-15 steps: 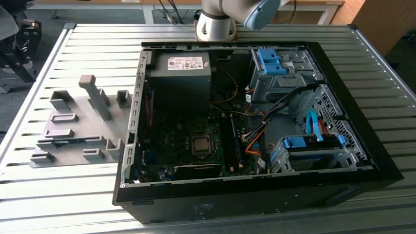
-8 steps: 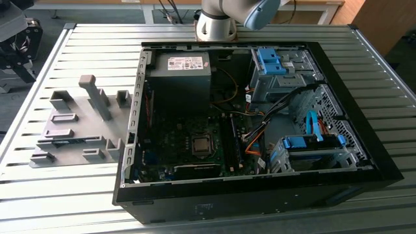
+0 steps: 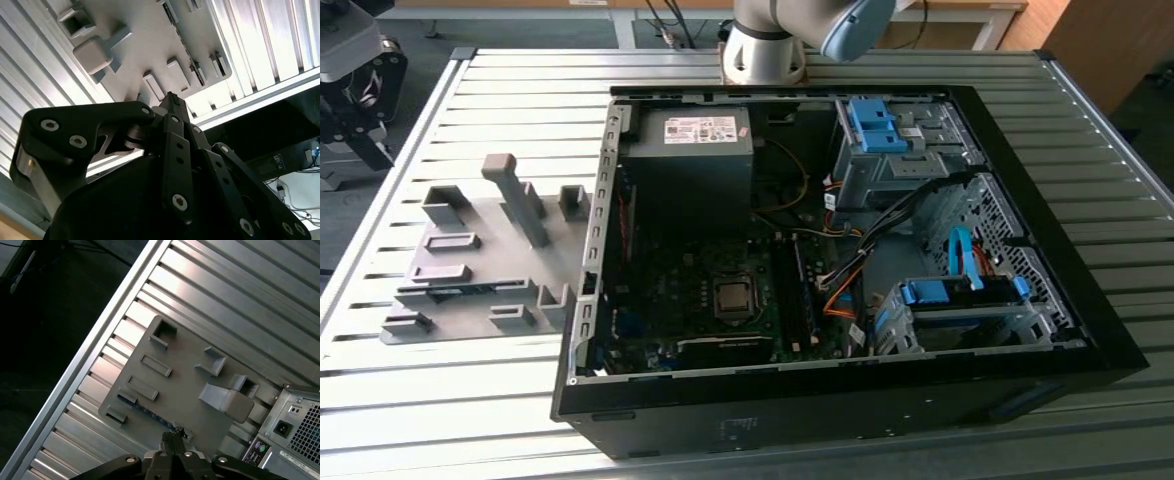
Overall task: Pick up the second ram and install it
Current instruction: 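Pick up the second ram and move it above second insertion slot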
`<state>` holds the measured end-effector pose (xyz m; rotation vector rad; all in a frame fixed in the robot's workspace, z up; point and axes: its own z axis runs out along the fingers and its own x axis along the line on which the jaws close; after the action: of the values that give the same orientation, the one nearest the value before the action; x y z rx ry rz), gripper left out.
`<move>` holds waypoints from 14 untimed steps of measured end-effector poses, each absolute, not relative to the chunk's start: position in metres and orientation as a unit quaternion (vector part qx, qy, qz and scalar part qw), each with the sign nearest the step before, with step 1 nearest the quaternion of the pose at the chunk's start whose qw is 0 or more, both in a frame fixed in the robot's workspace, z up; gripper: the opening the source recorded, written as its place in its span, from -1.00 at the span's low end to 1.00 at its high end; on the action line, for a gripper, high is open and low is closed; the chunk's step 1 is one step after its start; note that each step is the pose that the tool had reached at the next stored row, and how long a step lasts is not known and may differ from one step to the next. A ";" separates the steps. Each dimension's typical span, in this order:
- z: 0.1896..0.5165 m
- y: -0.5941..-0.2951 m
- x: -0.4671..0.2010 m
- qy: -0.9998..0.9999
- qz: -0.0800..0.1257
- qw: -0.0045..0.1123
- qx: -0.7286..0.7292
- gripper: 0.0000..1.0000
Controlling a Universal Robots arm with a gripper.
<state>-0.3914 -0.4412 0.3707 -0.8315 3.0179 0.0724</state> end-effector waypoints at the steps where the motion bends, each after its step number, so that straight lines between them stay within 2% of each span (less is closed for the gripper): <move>1: 0.371 -0.441 -0.391 0.964 0.023 0.005 -0.266 -0.79; 14: 0.370 -0.441 -0.391 0.937 0.023 0.003 -0.350 -0.79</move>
<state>-0.3914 -0.4412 0.3703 -1.0966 2.9363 0.0737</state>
